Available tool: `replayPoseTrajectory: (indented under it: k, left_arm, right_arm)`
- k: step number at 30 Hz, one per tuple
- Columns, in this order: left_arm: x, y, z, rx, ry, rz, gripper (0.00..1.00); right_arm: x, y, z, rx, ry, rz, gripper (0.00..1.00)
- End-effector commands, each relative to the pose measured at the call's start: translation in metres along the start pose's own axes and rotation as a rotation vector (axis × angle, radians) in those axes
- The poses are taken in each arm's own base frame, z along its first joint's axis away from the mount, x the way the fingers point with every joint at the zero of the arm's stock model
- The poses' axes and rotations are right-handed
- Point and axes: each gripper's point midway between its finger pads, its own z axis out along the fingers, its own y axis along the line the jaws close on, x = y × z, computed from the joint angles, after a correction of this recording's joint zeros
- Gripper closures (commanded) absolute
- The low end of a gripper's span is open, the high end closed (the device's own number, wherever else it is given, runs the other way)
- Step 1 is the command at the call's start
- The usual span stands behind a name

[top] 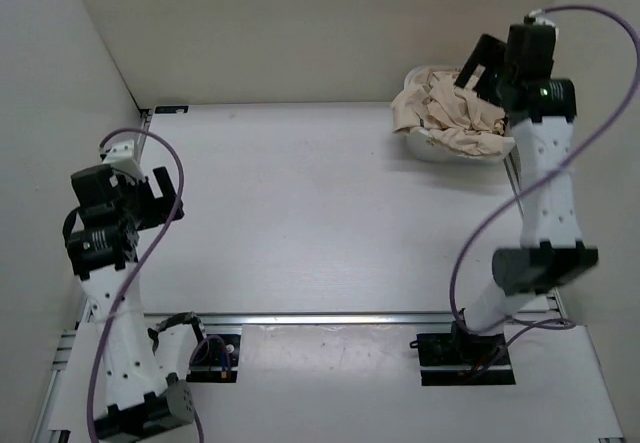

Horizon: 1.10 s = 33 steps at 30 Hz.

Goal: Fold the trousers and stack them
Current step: Grab the trousers from the pile

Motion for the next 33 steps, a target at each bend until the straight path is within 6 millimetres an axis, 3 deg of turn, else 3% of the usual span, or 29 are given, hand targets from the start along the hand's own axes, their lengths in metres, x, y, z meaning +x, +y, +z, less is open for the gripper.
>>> replayPoseTrajectory:
  k: [1,2,4,5,6,8,10,11,12,13,15,16,17,18,19,20,23,26,28,29,31,32,33]
  left_arm:
    - [-0.035,-0.019,0.025,0.138,-0.009,-0.002,0.00]
    - [-0.039,-0.018,0.030,0.139,0.003,-0.005,0.00]
    - [-0.041,-0.015,0.046,0.139,0.049,-0.016,0.00]
    - [-0.043,-0.015,0.049,0.139,0.054,-0.017,0.00]
    - [-0.049,-0.012,0.054,0.128,0.035,-0.012,0.00]
    - [-0.050,-0.009,0.065,0.117,0.047,-0.015,0.00]
    - [-0.048,-0.005,0.074,0.105,0.065,-0.019,0.00]
    - [-0.046,0.001,0.084,0.079,0.092,-0.024,0.00]
    - [-0.043,0.004,0.089,0.070,0.108,-0.027,0.00]
    - [-0.045,0.006,0.092,0.061,0.115,-0.027,0.00]
    - [-0.049,0.008,0.101,0.060,0.128,-0.030,0.00]
    - [-0.051,0.008,0.103,0.060,0.128,-0.030,0.00]
    - [-0.052,0.009,0.107,0.060,0.127,-0.030,0.00]
    - [-0.055,0.007,0.110,0.073,0.129,-0.031,0.00]
    - [-0.060,0.007,0.111,0.073,0.122,-0.030,0.00]
    - [-0.061,0.005,0.112,0.085,0.123,-0.031,0.00]
    - [-0.062,0.003,0.117,0.103,0.132,-0.034,0.00]
    - [-0.063,0.004,0.121,0.103,0.129,-0.033,0.00]
    - [-0.066,0.004,0.122,0.103,0.119,-0.031,0.00]
    - [-0.062,0.004,0.123,0.103,0.129,-0.033,0.00]
    - [-0.069,0.004,0.122,0.103,0.099,-0.026,0.00]
    - [-0.065,0.004,0.123,0.103,0.108,-0.028,0.00]
    - [-0.067,0.004,0.123,0.103,0.099,-0.026,0.00]
  right_arm:
    - [-0.028,-0.021,0.095,0.121,-0.023,-0.011,0.01]
    - [-0.028,-0.025,0.139,0.151,-0.014,-0.010,0.01]
    - [-0.020,-0.033,0.182,0.170,-0.004,0.007,0.01]
    - [-0.014,-0.040,0.216,0.178,-0.018,0.027,0.01]
    - [0.007,-0.036,0.237,0.133,0.023,0.025,0.01]
    - [0.027,-0.029,0.272,0.052,0.052,0.034,0.01]
    - [0.035,-0.027,0.282,0.039,0.071,0.050,0.01]
    - [0.037,-0.036,0.287,0.092,0.064,0.056,0.03]
    - [0.036,-0.041,0.288,0.115,0.055,0.055,0.11]
    - [0.044,-0.046,0.290,0.136,0.066,0.061,0.40]
    - [0.026,-0.046,0.273,0.145,0.020,0.044,0.86]
    - [0.029,-0.039,0.267,0.153,0.017,0.031,1.00]
    - [0.005,-0.040,0.241,0.197,-0.048,-0.003,1.00]
    - [-0.004,-0.036,0.228,0.202,-0.080,-0.023,1.00]
    - [-0.013,-0.020,0.214,0.186,-0.119,-0.045,1.00]
    - [-0.031,-0.012,0.185,0.170,-0.167,-0.075,1.00]
    - [-0.058,0.014,0.131,0.148,-0.268,-0.103,1.00]
    - [-0.079,0.031,0.091,0.117,-0.346,-0.087,1.00]
    - [-0.085,0.058,0.064,0.032,-0.384,-0.108,1.00]
    - [-0.092,0.074,0.053,-0.017,-0.420,-0.114,1.00]
    - [-0.094,0.124,0.022,-0.159,-0.455,-0.144,1.00]
    - [-0.096,0.158,0.003,-0.303,-0.476,-0.144,1.00]
    - [-0.099,0.195,-0.028,-0.449,-0.502,-0.127,1.00]
